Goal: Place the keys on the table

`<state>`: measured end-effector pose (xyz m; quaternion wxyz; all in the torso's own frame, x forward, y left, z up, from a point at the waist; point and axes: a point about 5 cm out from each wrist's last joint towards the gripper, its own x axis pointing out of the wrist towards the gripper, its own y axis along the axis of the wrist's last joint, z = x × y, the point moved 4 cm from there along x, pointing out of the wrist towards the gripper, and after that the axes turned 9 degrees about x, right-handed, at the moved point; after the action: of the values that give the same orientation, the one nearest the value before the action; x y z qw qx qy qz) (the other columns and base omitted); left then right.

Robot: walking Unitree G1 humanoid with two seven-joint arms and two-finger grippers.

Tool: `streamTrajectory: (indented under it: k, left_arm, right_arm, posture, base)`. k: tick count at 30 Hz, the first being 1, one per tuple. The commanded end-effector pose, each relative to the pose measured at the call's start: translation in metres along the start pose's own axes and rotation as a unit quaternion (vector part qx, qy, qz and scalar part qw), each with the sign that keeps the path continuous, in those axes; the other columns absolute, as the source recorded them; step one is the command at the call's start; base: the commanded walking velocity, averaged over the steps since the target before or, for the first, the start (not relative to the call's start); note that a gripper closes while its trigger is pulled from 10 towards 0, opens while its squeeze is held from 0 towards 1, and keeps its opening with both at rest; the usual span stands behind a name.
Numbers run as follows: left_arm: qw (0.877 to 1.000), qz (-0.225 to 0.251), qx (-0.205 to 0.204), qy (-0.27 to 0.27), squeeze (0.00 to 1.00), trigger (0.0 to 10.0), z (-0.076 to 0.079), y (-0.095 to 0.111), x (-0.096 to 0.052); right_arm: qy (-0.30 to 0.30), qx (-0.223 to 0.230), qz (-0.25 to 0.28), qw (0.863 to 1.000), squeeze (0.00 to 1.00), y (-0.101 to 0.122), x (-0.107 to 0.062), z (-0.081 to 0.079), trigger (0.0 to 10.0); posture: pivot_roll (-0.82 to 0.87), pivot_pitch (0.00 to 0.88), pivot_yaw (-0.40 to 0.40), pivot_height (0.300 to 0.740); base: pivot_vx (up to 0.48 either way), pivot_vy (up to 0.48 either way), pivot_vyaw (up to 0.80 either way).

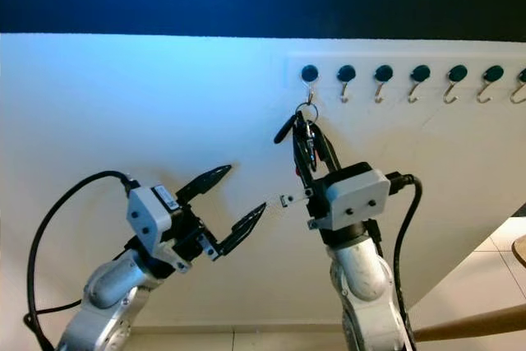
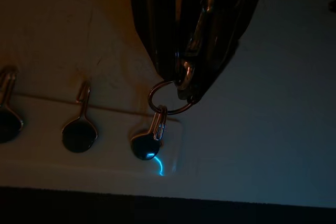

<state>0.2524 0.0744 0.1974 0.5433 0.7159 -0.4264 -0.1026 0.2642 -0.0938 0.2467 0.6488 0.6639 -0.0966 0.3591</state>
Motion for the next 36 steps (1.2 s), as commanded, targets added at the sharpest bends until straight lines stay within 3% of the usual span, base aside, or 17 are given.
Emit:
streamTrajectory:
  k: [1,6,10,12,13,27,36]
  left_arm:
    - [1.000,-0.006,0.002,-0.016,0.00,10.0,0.003,-0.001,-0.002]
    - [1.000,-0.004,0.001,-0.019,0.00,10.0,0.004,0.000,0.000]
    - [1.000,-0.003,0.002,-0.020,0.00,10.0,0.004,0.001,0.001]
    - [1.000,-0.003,0.002,-0.020,0.00,10.0,0.004,0.001,0.001]
    - [1.000,-0.003,0.002,-0.019,0.00,10.0,0.004,0.001,0.001]
    - [1.000,-0.003,0.002,-0.020,0.00,10.0,0.004,0.002,0.001]
    - [1.000,-0.004,0.003,-0.027,0.00,10.0,0.006,0.001,0.002]
  right_arm:
    - [0.025,0.005,-0.030,0.999,0.00,-0.008,-0.008,-0.007,4.4]
    - [0.023,0.009,-0.018,1.000,0.00,-0.002,0.001,-0.007,4.9]
    - [0.032,0.029,0.002,0.999,0.00,0.008,0.013,-0.014,8.4]
    - [0.035,0.033,0.005,0.999,0.00,0.009,0.015,-0.015,8.4]
    - [0.040,0.038,0.011,0.998,0.00,0.011,0.017,-0.018,10.0]
    - [0.078,0.050,0.035,0.995,0.00,0.027,0.031,-0.033,10.0]
    - [0.067,0.087,-0.002,0.994,0.00,0.017,0.042,-0.030,10.0]
  posture:
    - [0.03,0.060,0.006,0.740]
    - [0.03,0.059,0.008,0.740]
    - [0.03,0.058,0.005,0.740]
    - [0.03,0.058,0.005,0.740]
    - [0.03,0.058,0.005,0.740]
    - [0.03,0.062,0.002,0.740]
    - [0.03,0.062,0.004,0.740]
  base:
    - [0.000,0.000,0.00]
    - [0.000,0.000,0.00]
    - [0.000,0.000,0.00]
    - [0.000,0.000,0.00]
    - [0.000,0.000,0.00]
    - [0.000,0.000,0.00]
    - [0.000,0.000,0.00]
